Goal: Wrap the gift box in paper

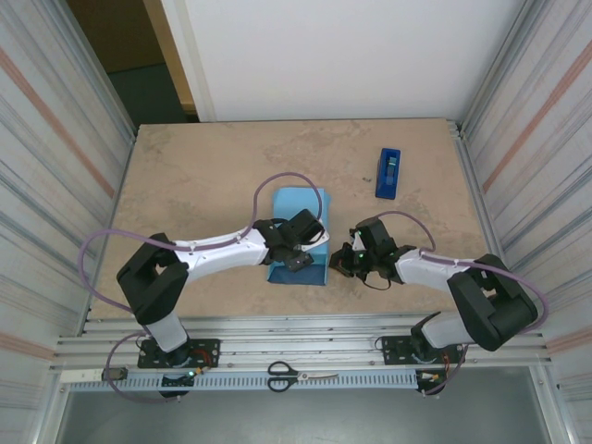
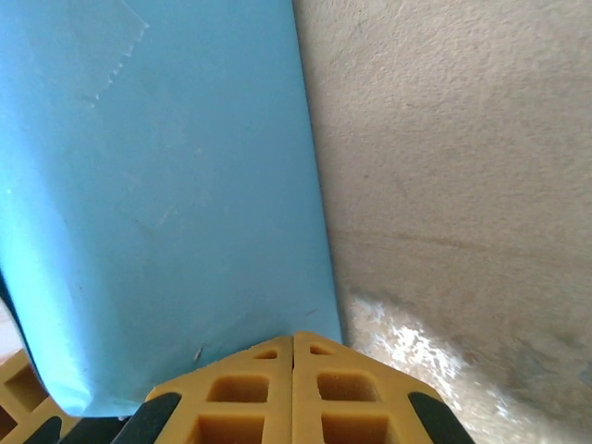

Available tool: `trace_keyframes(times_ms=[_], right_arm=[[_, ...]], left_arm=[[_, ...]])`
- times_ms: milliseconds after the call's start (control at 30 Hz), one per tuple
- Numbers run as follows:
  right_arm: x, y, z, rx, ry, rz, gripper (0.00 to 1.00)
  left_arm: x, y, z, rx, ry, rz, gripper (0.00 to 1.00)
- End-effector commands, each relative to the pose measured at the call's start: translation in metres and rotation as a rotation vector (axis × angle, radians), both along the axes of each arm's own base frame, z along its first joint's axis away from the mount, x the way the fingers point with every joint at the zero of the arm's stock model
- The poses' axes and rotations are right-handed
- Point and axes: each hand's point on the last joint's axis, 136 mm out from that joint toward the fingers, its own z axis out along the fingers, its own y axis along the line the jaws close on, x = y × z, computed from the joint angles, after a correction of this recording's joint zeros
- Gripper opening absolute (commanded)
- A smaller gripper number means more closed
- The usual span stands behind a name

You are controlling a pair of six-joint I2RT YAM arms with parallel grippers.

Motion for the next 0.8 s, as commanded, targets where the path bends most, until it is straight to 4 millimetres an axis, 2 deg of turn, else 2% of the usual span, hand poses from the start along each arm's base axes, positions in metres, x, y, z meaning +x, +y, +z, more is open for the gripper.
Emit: trace_keyframes(times_ms=[0,367,767], right_arm=[[0.008,0.011,0.007,0.053,-0.002,-0.007,0.05],[0.023,0.008,0.008,0.059,-0.025,-0.089,0.04],[0.039,-0.004,-0.001,0.097,-0.025,-0.244,0.04]], left_arm=[[-0.010,0.014,-0.033,0.061,0.070,0.041,0.67],[-0.007,0.013,-0.042,0.067,0.082,0.084,0.65],[-0.004,0.013,-0.055,0.096,0.106,0.150,0.63]])
